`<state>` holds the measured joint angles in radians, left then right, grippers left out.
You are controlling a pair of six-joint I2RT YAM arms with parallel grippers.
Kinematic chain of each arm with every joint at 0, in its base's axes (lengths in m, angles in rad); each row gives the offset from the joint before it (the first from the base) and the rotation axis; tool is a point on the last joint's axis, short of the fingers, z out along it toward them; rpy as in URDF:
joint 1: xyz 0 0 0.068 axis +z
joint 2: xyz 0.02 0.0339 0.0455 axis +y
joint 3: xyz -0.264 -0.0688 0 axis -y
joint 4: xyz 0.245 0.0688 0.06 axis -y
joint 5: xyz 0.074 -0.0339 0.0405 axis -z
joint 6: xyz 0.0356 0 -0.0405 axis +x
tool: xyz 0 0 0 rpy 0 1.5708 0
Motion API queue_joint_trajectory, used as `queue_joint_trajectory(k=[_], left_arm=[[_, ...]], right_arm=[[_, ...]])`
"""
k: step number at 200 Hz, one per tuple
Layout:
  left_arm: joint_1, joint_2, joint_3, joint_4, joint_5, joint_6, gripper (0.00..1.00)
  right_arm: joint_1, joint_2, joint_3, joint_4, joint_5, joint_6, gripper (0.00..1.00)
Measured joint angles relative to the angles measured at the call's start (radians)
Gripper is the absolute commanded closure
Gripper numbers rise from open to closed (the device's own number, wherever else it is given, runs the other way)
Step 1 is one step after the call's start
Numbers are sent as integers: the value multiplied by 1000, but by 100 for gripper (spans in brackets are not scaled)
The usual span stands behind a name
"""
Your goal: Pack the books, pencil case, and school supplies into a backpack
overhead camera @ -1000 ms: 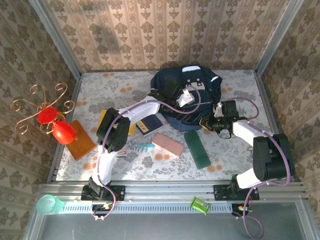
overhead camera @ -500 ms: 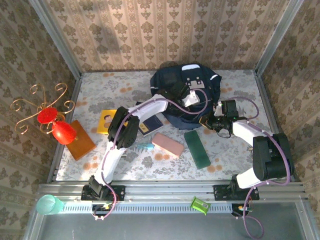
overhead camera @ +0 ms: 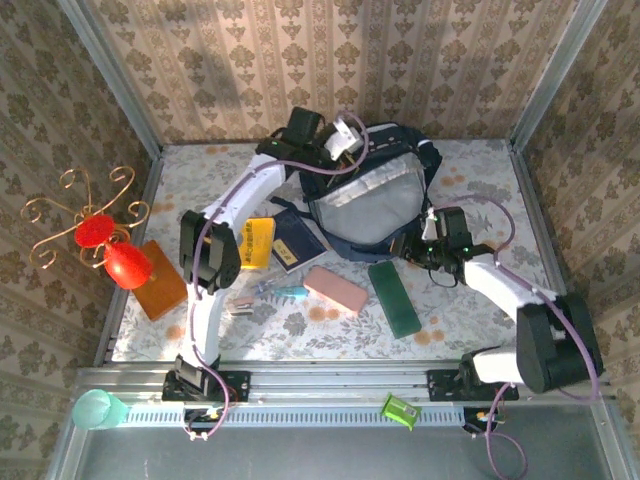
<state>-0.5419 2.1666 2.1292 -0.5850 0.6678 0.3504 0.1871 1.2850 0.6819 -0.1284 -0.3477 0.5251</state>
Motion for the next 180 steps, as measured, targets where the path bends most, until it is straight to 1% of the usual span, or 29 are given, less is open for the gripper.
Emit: queue_joint_trajectory(k=[15,32,41,54,71,98,129,156,180], left_arm=[[16,15,77,-58,37,27,100],[27,46,159,-118,72,64,100],[29,65,196,-148,89,82,100],[29,94,238,-190,111,112,100],[29,115,255,-223,130,143,100],[29,134,256,-265,145,194,100],[34,135,261,-288,150,240,100],[39,137,268,-298,153,265,100],[40,143,271,-303,155,275,100]], right_arm=[[22,-71,29,-32,70,-74,45],[42,-148,56,-43,143,-153,28],[54,-184,68,-48,180,-205,23],[68,-229,87,-56,237,-268,12],[74,-259,110,-51,296,-353,0],[76,-237,128,14,359,-523,0],[76,-67,229,39,365,-725,0],[76,55,320,51,362,-841,1],[76,109,386,59,354,-901,4]])
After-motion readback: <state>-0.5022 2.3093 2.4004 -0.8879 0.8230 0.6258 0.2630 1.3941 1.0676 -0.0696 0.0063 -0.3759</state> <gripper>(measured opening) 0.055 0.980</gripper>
